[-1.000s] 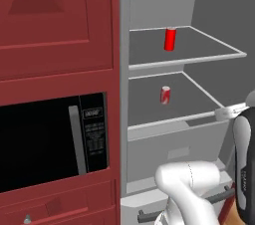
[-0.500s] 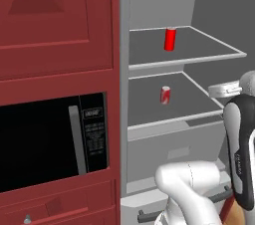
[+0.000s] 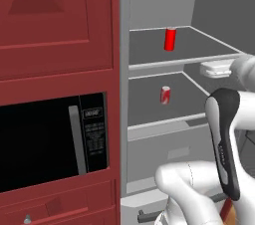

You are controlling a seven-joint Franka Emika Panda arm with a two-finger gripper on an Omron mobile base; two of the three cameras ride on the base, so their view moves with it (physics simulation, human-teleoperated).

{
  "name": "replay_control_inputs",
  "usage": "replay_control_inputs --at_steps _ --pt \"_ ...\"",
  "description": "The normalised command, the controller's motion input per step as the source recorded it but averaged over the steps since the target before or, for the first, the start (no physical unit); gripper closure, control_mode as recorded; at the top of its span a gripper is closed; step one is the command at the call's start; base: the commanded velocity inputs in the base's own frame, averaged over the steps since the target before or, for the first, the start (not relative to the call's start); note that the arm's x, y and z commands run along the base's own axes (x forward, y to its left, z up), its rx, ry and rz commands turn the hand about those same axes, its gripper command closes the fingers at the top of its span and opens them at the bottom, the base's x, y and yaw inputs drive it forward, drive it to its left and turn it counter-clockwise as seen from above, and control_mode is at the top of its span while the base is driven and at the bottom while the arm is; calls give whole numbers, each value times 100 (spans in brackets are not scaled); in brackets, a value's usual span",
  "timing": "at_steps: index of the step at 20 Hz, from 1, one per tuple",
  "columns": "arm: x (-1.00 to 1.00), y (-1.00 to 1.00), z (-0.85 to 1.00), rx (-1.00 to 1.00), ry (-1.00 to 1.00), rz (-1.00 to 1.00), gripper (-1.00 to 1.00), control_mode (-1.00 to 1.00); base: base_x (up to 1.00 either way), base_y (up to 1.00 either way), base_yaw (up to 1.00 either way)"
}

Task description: Open the fridge, grab two sodas, and place both sodas inside the bowl with ice on the dining counter.

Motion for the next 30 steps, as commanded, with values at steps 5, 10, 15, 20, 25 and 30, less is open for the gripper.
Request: replay_control_inputs --at_steps 5,10,15,20,25,30 --pt "23 2 31 0 -4 -5 -100 -100 0 0 0" --pt "21 0 0 0 5 0 -100 -100 0 0 0" --pt "4 0 -5 0 2 0 -100 -100 0 0 0" --pt "21 0 -1 1 1 0 -100 -100 0 0 0" --pt "23 4 8 6 -1 0 -100 -100 0 0 0" --pt "14 7 6 9 -6 0 -100 -100 0 0 0"
